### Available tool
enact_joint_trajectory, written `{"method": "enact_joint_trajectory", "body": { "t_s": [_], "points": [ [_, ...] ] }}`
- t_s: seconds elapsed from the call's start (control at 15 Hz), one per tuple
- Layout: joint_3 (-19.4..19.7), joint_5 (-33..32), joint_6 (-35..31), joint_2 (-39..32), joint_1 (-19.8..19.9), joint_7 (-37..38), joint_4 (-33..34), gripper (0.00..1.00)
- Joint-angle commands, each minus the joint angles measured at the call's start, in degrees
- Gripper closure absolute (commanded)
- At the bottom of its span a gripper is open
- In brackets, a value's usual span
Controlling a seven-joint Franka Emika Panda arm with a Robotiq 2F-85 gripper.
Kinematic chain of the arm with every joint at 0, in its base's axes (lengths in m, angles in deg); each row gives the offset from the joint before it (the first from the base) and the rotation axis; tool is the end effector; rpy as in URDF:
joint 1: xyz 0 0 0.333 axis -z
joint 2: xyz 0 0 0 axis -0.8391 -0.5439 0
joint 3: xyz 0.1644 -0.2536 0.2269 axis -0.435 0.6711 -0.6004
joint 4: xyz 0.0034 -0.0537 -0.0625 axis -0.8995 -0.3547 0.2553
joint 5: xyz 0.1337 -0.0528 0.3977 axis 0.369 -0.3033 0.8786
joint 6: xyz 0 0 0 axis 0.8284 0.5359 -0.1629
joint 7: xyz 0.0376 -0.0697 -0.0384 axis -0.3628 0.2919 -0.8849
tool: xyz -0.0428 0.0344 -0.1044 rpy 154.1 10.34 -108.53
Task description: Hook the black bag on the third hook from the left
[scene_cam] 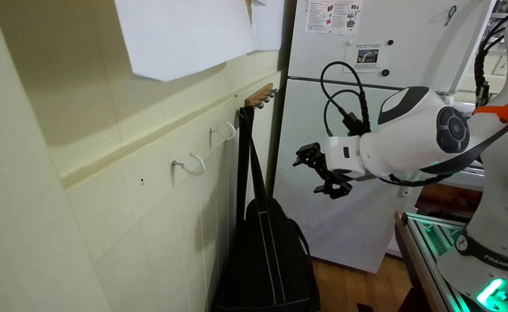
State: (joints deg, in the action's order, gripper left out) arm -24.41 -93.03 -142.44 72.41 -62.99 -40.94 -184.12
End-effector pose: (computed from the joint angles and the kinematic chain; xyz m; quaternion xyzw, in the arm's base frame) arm 0.3831 0.0781 0.3548 0.7297 0.5364 0.0904 0.4144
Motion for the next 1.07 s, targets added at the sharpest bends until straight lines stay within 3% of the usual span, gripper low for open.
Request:
{"method": "enact_joint_trajectory", "body": {
  "t_s": [0.0,0.73,0.8,0.87,1.0],
  "points": [
    [0.41,-6.22,0.84,0.45,0.47,12.55,-0.23,0.0],
    [4.46,-28.15,0.18,-1.24,-0.6,42.86,-0.17,0.0],
    [4.87,-29.41,0.15,-1.52,-0.69,44.13,-0.17,0.0],
    [4.78,-25.76,0.32,-0.47,-0.78,39.4,-0.19,0.0],
    [5.14,-27.19,0.29,-0.87,-0.79,41.33,-0.19,0.0]
  ]
}}
